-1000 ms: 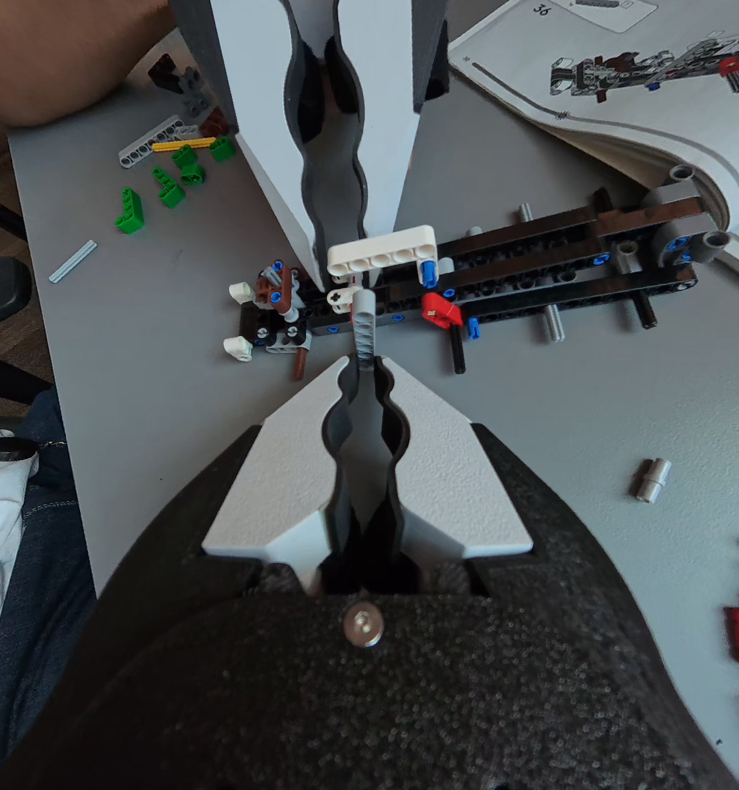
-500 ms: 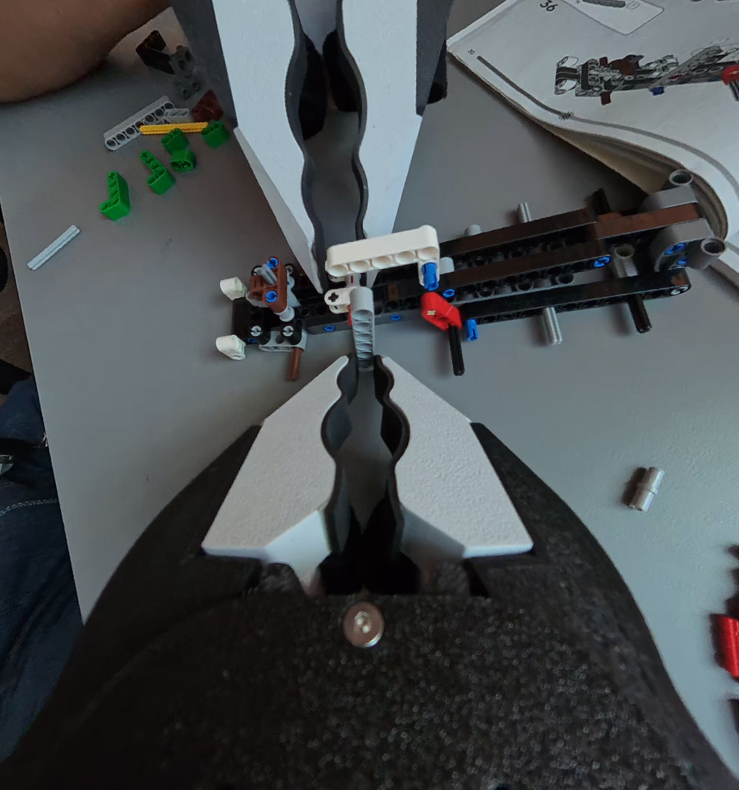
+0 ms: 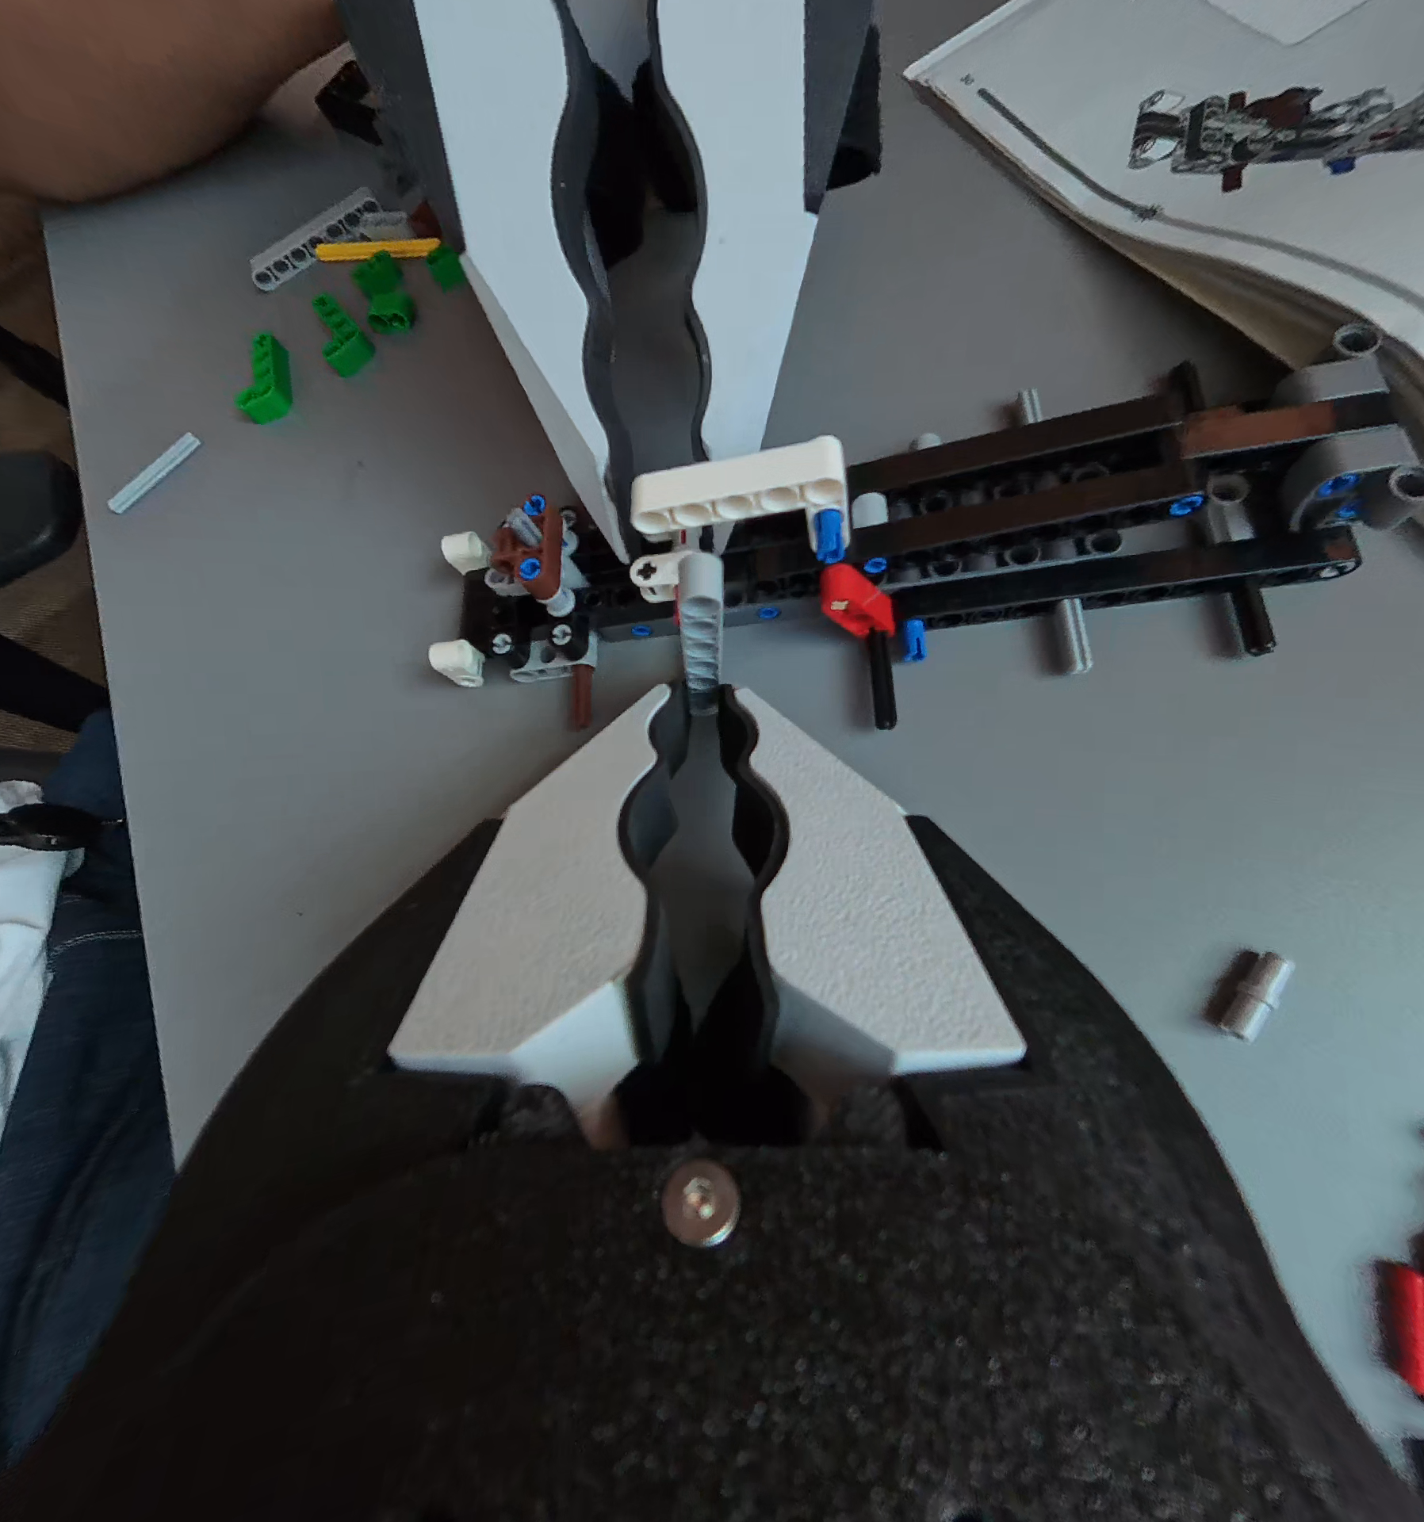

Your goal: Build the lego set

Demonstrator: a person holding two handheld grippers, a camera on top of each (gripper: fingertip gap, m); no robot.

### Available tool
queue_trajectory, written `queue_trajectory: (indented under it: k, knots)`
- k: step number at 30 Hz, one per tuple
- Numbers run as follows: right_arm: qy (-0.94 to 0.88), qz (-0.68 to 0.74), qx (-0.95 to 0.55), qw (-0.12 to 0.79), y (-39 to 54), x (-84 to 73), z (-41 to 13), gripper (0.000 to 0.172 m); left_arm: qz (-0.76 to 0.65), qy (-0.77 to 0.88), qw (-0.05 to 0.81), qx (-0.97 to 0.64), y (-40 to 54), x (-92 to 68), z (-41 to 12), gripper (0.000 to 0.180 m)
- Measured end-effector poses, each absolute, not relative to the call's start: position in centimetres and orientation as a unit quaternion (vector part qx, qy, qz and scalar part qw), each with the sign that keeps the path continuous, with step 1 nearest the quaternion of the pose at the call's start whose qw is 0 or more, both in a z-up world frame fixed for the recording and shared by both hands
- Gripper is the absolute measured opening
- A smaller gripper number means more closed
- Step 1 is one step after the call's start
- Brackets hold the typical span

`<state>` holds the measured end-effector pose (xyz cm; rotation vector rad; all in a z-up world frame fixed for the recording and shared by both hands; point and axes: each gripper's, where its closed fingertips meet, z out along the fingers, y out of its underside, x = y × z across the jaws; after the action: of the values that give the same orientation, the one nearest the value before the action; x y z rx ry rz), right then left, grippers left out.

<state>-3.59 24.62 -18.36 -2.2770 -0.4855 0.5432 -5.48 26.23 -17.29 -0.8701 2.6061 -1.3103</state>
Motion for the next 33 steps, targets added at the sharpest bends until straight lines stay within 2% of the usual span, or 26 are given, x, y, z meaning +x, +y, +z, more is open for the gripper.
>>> queue_trajectory:
  k: [10,23,33]
  knots:
    - [-0.161,0.237,-0.880,0.379,24.4,-3.5,-17.7,0.006,-0.464,0.833,0.031,-0.298,25.9,-5.1,-16.2,0.013]
    - [-0.156,0.237,-0.882,0.376,24.2,-3.6,-17.8,0.006,-0.435,0.850,0.033,-0.297,25.7,-5.4,-17.2,0.015]
    - [-0.189,0.176,-0.889,0.379,24.5,-3.7,-18.4,0.006,-0.438,0.845,0.012,-0.307,25.9,-5.5,-17.4,0.014]
